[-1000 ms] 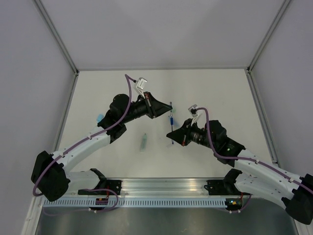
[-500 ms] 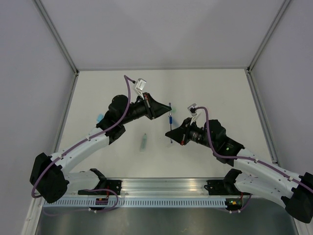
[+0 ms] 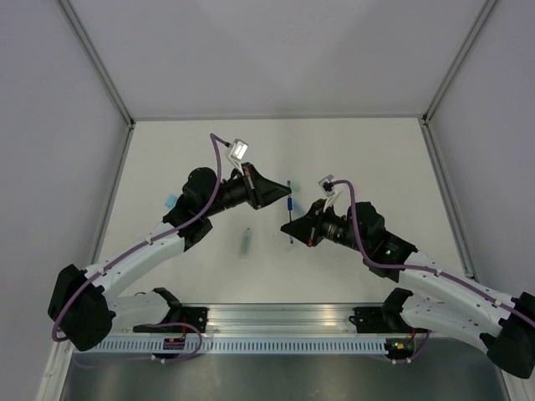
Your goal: Insert the pens into the pen caps
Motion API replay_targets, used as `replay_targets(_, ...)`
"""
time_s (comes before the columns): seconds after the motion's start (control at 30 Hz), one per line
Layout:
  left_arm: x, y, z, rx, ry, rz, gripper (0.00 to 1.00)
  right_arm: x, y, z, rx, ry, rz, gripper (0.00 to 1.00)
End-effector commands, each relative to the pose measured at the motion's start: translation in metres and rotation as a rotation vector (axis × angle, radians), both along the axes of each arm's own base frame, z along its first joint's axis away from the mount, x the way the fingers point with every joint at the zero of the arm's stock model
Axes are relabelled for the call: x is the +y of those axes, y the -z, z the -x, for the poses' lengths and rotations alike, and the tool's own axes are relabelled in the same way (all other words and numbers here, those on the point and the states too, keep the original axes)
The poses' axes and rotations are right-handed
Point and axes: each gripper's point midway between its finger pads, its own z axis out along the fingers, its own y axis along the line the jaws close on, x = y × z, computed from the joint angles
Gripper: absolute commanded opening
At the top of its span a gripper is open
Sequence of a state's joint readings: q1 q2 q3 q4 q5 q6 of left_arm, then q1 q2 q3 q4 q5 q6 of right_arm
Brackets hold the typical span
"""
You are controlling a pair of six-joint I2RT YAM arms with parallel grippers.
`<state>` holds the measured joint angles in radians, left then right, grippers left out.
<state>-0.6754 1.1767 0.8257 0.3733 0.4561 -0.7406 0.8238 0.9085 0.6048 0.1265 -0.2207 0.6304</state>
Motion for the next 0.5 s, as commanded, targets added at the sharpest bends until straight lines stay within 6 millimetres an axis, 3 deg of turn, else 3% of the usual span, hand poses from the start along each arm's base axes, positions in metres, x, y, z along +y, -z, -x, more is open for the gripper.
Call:
replay_targets(0.0,0.001,-0.003,0.016,-0.058,0.065,0.005,0.02,0.002,-0.043,-0.011,-0.086,0.034,-0.078,0.00)
replay_targets(0.1,0.001,0.000,0.018,-0.055,0.073,0.008,0.04,0.002,-0.044,-0.012,-0.088,0.033,-0.065,0.00)
replay_targets(0.33,0.002,-0.016,0.015,-0.064,0.055,0.016,0.42,0.004,-0.042,0.000,-0.086,-0.018,-0.061,0.00)
replay_targets(0.47,0.001,-0.028,0.008,-0.074,0.034,0.010,0.51,0.003,-0.039,0.005,-0.083,-0.031,-0.057,0.00)
